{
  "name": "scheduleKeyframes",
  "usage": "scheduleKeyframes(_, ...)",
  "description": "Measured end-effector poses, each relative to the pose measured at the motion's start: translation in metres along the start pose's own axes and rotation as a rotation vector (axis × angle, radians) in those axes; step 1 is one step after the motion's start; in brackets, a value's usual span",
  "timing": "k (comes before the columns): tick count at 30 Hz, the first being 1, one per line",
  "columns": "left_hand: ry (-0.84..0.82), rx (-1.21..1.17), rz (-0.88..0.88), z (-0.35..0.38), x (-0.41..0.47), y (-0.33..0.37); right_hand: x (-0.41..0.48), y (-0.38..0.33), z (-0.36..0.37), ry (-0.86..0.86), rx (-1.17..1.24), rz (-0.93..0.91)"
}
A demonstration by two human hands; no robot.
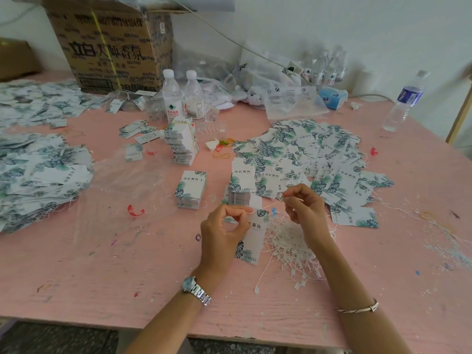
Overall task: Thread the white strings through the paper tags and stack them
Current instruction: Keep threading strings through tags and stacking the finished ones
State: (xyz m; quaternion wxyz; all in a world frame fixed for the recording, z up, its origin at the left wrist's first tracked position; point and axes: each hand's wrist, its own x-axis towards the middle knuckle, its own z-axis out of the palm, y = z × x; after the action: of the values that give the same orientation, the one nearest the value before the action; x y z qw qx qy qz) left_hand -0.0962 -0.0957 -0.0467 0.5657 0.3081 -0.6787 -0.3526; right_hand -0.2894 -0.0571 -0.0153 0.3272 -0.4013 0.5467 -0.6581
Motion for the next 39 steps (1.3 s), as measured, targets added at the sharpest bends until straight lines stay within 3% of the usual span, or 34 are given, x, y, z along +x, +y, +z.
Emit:
scheduleKeyframes(14,0.055,-0.061,-0.108,0.001,0.004,-0.001,0.003,0.004,-0.001,0.101,-0.068,0.008)
scheduleKeyframes(26,0.006,-0.092,-0.084,0.003,0.004,0.002,-0.003,0.006,0.006,-0.281,0.005,-0.033)
scheduleKeyframes(32,0.003,-0.109,-0.14,0.004,0.004,0.004,-0.006,0.006,0.011,-0.346,0.099,0.0)
scheduleKeyframes(39,-0.026,-0.048,-0.207,0.004,0.004,0.001,-0.009,0.005,0.014,-0.374,0.046,0.001)
